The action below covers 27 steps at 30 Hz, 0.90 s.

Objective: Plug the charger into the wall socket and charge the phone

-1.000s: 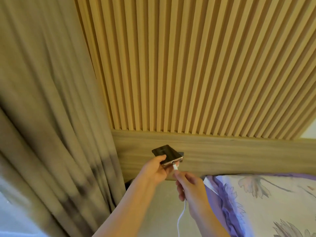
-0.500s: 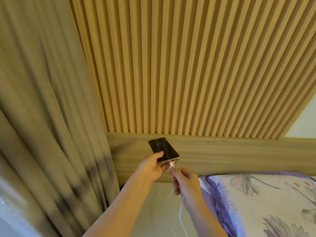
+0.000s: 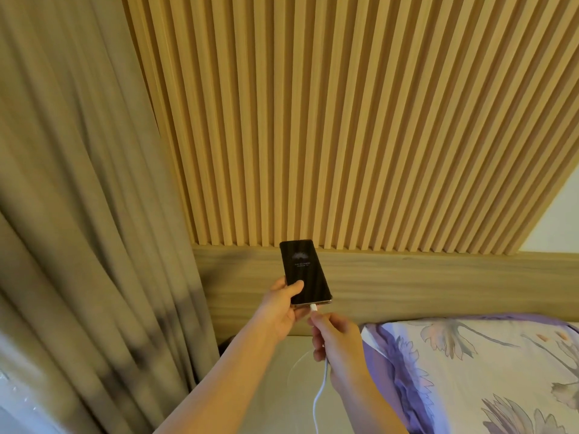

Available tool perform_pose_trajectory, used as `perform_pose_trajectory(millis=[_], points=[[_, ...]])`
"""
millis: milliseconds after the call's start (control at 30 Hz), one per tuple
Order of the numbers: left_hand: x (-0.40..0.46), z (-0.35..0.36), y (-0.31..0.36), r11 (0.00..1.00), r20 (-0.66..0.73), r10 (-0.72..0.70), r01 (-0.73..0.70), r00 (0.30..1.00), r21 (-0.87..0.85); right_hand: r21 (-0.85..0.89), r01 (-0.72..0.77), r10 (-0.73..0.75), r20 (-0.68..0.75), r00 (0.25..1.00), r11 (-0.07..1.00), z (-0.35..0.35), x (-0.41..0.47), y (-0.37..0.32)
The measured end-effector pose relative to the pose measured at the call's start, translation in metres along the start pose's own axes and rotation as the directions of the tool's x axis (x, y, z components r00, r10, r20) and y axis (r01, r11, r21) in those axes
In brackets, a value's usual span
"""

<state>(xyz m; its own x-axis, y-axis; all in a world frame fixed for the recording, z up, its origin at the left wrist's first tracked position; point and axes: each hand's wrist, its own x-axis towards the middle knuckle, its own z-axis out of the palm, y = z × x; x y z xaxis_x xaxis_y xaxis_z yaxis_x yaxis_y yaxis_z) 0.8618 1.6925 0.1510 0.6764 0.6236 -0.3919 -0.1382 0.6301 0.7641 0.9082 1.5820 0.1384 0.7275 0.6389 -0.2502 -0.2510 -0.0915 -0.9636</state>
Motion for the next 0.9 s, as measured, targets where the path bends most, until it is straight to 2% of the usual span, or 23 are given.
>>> perform_pose_trajectory(millis=[167,300,467,567,733,900], points=[[0.001,-0.003,-0.002,1.000,0.002,0.011,-0.011,1.000,0.010,-0.005,-0.010,0.011,0.018,1.000,1.000,-0.002,0.001,0.003],[0.003,-0.005,0.002,0.997,0.040,0.048,-0.045,0.998,-0.067,0.022,-0.030,0.028,0.052,0.998,0.999,-0.004,0.006,0.003],[0.006,-0.001,0.009,0.992,0.112,0.123,-0.119,0.986,-0.047,0.273,-0.033,0.027,0.027,0.999,0.961,-0.011,0.022,-0.006],[0.008,0.003,0.009,0.990,0.090,0.142,-0.139,0.986,-0.036,0.391,-0.001,-0.014,0.036,0.999,0.920,-0.010,0.035,-0.024],[0.009,0.010,0.007,0.993,0.065,0.101,-0.097,0.993,-0.063,0.319,0.054,-0.079,0.065,0.995,0.946,-0.003,0.043,-0.056],[0.006,0.015,0.015,0.986,0.104,0.143,-0.133,0.984,-0.099,0.369,0.042,-0.078,0.081,0.994,0.928,-0.005,0.049,-0.058]])
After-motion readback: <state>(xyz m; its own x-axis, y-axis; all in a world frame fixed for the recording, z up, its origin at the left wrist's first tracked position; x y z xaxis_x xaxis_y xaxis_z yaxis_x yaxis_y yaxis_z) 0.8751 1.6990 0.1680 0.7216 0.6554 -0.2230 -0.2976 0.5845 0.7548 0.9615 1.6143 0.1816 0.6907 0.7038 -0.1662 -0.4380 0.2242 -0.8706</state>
